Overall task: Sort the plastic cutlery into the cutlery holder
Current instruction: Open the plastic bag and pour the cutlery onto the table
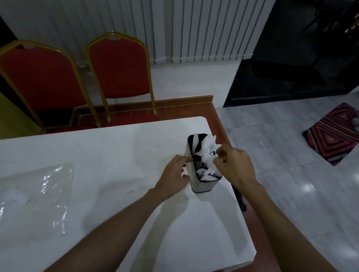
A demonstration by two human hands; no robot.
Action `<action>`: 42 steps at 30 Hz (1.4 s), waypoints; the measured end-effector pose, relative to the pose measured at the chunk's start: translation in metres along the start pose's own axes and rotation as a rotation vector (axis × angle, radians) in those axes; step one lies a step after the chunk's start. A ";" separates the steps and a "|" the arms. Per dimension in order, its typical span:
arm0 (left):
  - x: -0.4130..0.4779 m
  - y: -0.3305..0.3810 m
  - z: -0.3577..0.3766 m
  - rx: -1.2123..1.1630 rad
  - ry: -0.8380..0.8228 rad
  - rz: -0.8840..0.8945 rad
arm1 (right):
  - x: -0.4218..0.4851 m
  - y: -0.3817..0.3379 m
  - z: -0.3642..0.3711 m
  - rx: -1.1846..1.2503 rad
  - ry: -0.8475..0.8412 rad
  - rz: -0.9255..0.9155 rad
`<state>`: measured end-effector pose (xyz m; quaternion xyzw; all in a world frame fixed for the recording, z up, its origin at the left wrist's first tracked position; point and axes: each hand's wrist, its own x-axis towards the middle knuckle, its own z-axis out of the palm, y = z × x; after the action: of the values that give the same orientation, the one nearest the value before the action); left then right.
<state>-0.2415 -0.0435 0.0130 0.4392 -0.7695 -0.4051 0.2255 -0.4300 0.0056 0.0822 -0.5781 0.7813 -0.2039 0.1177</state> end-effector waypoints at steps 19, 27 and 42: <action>-0.145 -0.171 -0.153 0.083 0.621 -0.611 | -0.022 -0.201 0.179 0.237 -0.370 -0.302; -0.201 -0.263 -0.191 0.214 0.343 -0.665 | -0.047 -0.271 0.261 0.261 -0.518 -0.171; -0.216 -0.286 -0.231 -0.030 0.499 -0.629 | -0.066 -0.340 0.331 0.653 -0.676 0.355</action>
<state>0.1725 -0.0383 -0.0880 0.7347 -0.5132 -0.3467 0.2768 0.0200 -0.0761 -0.0609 -0.4031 0.6811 -0.2159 0.5719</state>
